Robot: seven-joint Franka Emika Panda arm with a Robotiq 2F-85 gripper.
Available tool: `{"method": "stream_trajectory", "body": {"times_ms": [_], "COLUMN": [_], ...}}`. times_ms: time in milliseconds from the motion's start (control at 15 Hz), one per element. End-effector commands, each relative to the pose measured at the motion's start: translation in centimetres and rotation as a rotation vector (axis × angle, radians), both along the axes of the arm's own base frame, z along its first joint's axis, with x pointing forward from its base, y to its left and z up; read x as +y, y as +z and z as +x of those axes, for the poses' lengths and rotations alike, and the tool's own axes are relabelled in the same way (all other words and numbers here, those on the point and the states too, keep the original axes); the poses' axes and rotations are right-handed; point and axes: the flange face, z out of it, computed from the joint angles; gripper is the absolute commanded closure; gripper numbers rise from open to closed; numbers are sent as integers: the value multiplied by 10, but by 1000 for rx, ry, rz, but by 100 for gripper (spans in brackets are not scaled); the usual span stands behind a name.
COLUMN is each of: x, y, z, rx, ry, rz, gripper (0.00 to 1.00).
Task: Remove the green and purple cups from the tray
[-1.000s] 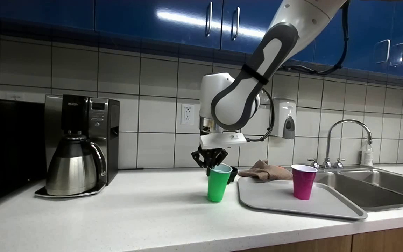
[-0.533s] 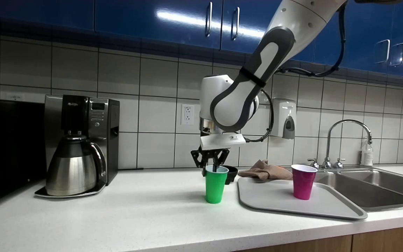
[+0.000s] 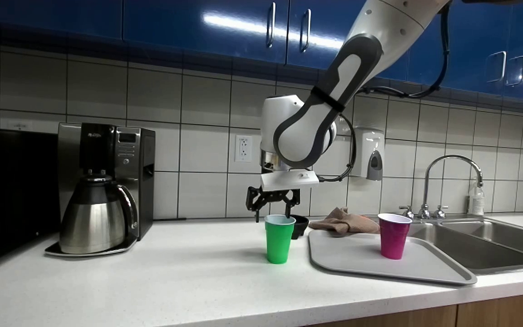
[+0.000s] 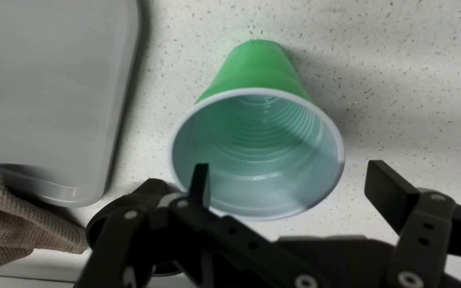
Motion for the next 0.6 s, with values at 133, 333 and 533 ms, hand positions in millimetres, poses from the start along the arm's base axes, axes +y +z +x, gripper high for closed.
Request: {"method": "stream_trajectory", "body": {"times_ms": [133,333,533], "x": [3,-1,-8], "y": [38,58,74], "z": [-4,-7,-9], "rx": [-65,-102,-140], "ry": [-28,-40,-51], "rz": [4,13,16], "gripper": [0,0,0]}}
